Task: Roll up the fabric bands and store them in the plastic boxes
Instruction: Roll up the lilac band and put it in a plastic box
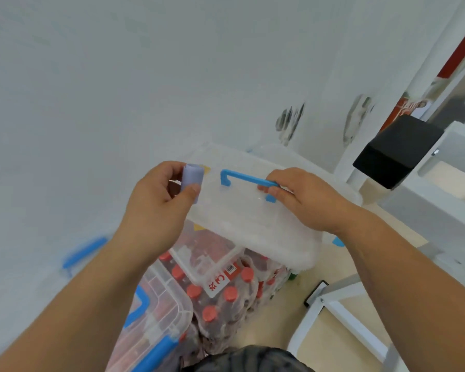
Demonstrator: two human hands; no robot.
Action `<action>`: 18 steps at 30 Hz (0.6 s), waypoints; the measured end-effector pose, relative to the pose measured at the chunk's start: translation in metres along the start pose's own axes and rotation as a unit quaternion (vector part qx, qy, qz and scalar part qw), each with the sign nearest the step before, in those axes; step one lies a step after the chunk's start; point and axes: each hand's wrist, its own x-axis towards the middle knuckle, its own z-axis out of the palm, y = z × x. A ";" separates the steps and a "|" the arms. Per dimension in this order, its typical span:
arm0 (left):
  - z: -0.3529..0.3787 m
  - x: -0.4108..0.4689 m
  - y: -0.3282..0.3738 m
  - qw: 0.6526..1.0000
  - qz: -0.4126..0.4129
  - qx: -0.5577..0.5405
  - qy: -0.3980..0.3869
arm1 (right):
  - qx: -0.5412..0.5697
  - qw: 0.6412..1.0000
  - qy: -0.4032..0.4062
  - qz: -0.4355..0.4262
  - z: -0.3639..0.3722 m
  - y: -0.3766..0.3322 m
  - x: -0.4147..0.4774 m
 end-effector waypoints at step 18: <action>-0.027 0.001 -0.027 0.997 -0.060 0.003 0.037 | -0.050 0.976 -0.105 -0.187 0.096 -0.069 0.057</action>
